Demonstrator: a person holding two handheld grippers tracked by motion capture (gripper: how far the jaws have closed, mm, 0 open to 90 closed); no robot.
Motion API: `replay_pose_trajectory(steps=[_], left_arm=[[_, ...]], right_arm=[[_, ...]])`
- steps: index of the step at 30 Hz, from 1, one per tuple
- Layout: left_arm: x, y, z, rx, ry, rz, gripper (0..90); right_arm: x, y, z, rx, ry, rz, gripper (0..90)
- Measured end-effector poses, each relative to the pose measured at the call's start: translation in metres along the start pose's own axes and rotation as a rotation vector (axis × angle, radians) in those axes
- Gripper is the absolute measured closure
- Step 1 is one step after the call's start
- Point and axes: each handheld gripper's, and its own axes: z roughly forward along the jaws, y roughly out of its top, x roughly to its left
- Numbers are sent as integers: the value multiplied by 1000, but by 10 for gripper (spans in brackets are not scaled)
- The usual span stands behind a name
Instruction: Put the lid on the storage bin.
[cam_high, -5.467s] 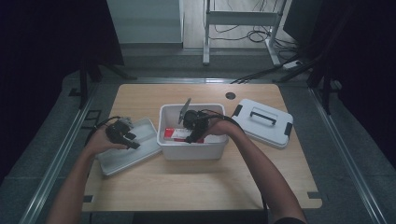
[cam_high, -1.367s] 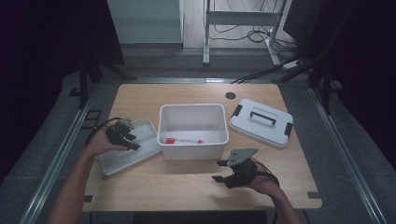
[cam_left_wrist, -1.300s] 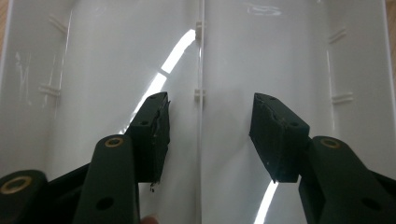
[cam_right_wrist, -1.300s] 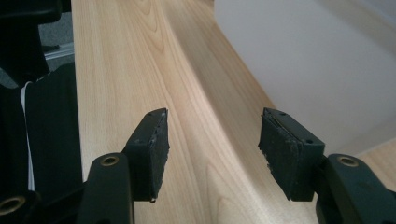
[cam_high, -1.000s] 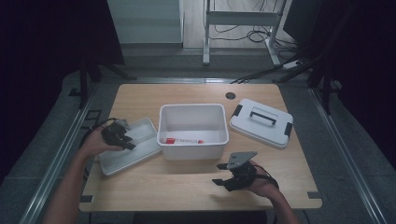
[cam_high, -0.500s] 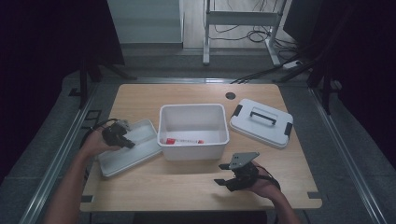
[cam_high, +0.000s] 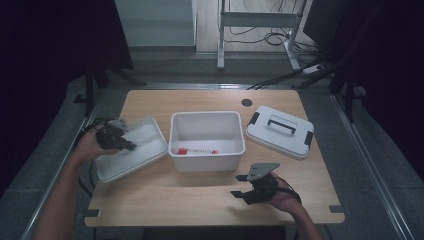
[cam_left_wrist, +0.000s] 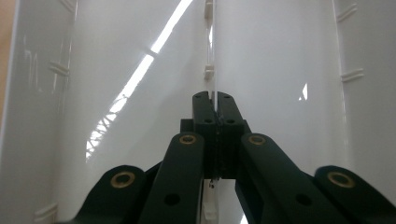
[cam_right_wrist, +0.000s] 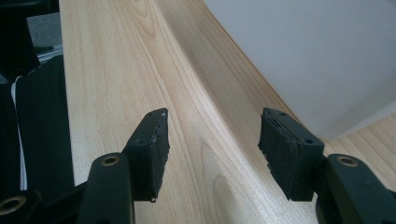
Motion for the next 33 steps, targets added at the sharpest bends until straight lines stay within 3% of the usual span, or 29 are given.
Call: replay_pose_trajectory(steps=[9,17,24,33], left_arm=[[-1,16,-43,-53,32,19,897],[-9,49,-70,-87,38,92,897],[-19,83,-68,-54,26,162,897],[-30,120,-54,-63,-4,221,897]], right_arm=[[-2,-2,0,1,-5,10,418],[-4,-6,2,13,-4,19,418],[-4,-7,4,16,0,25,418],[-5,-9,5,18,-1,29,418]])
